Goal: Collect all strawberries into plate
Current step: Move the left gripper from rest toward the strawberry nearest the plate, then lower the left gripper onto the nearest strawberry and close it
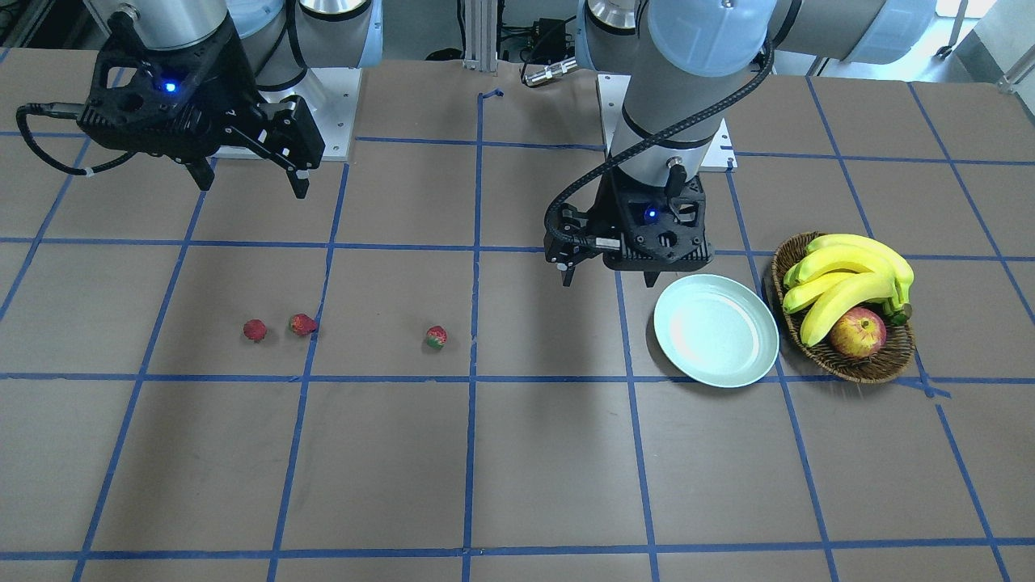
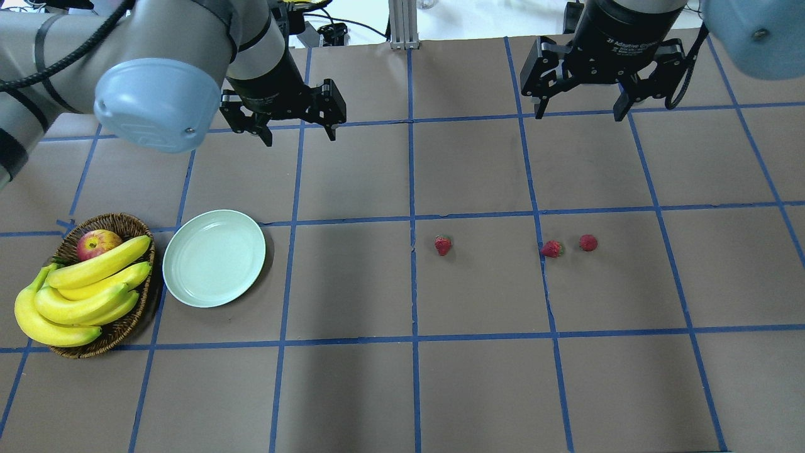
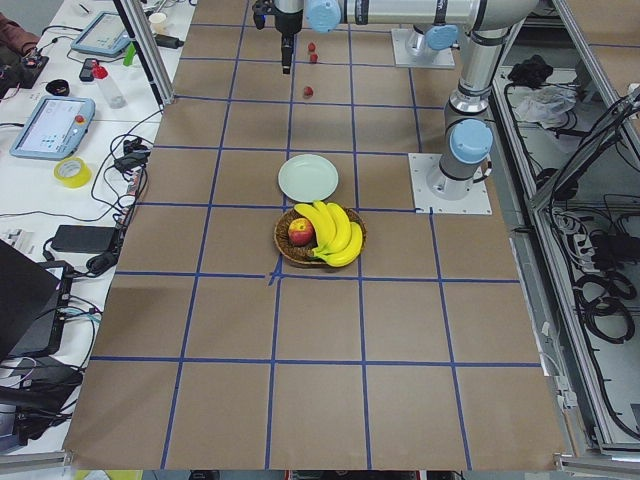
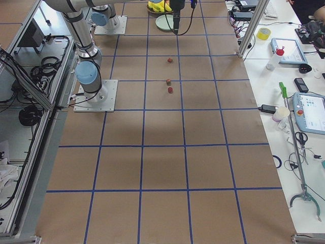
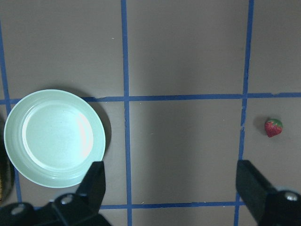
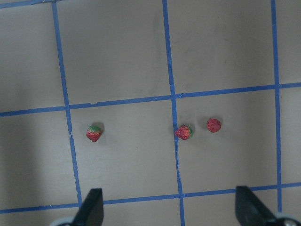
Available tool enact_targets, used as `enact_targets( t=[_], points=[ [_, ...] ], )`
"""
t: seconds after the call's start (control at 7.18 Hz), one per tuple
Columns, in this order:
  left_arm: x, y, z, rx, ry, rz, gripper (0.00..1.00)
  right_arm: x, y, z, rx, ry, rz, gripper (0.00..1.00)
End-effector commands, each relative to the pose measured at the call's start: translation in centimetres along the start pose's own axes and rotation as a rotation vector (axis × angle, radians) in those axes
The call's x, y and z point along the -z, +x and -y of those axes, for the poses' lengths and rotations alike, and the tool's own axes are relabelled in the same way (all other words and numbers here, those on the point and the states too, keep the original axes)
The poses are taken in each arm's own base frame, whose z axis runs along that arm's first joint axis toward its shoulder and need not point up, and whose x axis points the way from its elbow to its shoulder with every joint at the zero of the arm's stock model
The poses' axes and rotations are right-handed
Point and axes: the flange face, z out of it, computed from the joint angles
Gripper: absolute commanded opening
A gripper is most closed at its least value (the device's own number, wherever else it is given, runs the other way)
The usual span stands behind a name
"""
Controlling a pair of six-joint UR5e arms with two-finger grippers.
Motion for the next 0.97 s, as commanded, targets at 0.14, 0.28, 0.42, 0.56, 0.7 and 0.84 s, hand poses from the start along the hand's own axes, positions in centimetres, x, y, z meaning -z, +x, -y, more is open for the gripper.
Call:
enact_targets(
  t=[0.14, 0.28, 0.42, 0.56, 0.7, 0.84],
  points=[
    [-5.5, 4.4, 0.4, 0.042, -0.011, -0.015, 1.0, -0.1, 0.0, 0.0, -0.001, -0.001, 0.0, 1.0],
    [-8.8, 6.5, -0.1, 0.048, 0.001, -0.024, 1.0, -0.1, 0.0, 0.0, 0.001, -0.001, 0.001, 1.0],
    [-12.2, 8.3, -1.0, 0.061, 0.003, -0.032, 1.0, 0.0, 0.0, 0.0, 0.001, 0.0, 0.002, 1.0],
    [-15.3, 10.5, -2.2, 0.074, -0.018, -0.075, 0.97, 0.0, 0.0, 0.0, 0.001, 0.0, 0.002, 1.0],
    [-17.4, 11.8, -2.4, 0.064, -0.02, -0.084, 0.95, 0.0, 0.0, 0.0, 0.001, 0.0, 0.002, 1.0],
    [-19.8, 13.4, -3.4, 0.058, -0.054, -0.069, 0.95, 0.0, 0.0, 0.0, 0.001, 0.0, 0.0, 1.0]
  ],
)
